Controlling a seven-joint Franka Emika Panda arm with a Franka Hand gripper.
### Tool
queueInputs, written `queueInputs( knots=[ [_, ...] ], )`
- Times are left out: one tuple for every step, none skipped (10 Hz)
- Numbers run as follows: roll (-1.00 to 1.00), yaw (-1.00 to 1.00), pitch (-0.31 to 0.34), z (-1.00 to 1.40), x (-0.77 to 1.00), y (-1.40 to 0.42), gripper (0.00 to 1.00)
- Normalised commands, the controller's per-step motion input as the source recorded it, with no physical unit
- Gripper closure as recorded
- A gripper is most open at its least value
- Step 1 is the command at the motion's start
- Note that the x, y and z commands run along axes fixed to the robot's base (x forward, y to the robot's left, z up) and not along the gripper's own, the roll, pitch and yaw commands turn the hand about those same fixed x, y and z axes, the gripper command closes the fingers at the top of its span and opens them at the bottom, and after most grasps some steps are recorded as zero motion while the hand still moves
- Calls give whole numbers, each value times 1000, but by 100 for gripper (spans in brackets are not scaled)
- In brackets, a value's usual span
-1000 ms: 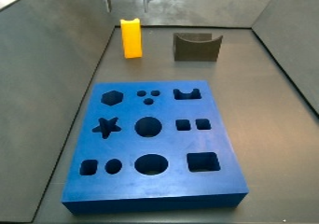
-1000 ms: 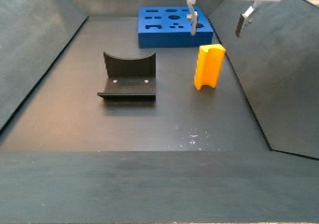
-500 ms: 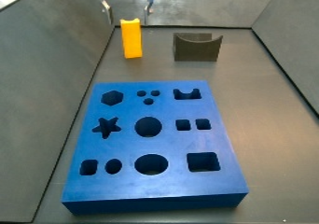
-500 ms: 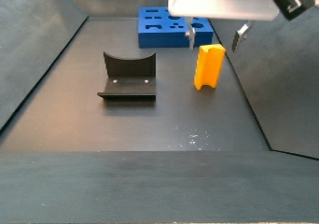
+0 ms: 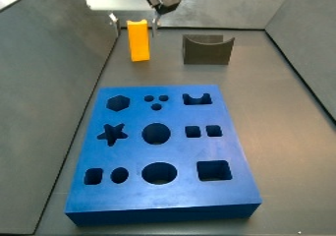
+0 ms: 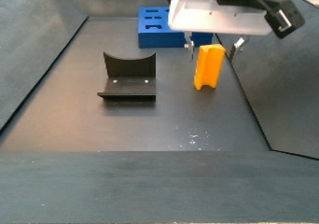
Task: Pick up the arch object. Move up. Place the arch object on the fixture. Regrasp the arch object. Rotate the arch object. Move to above the board. Insert the arch object.
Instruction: Rotate the arch object, then move to above the board.
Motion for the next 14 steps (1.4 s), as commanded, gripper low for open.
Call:
queueInputs(
  knots=[
    [-44, 9, -42, -209, 36, -1, 0],
    [0, 0, 0, 0, 0, 0, 100],
    [271, 196, -108, 1000, 234, 0, 100],
    [271, 196, -105, 1000, 233, 0, 100],
    [269, 157, -36, 1000, 203, -4, 100],
    [271, 116, 11, 1000, 188, -4, 100],
    [271, 89, 43, 1000, 173, -6, 100],
    [270, 70, 56, 1000, 154, -9, 100],
    [269, 66, 59, 1000, 140, -13, 100],
    [265, 67, 64, 1000, 128, -15, 100],
    [257, 68, 67, 1000, 115, -19, 100],
    [245, 65, 67, 1000, 105, -22, 100],
    [222, 61, 68, 1000, 93, -25, 100],
    [187, 55, 65, 1000, 84, -26, 100]
  ],
)
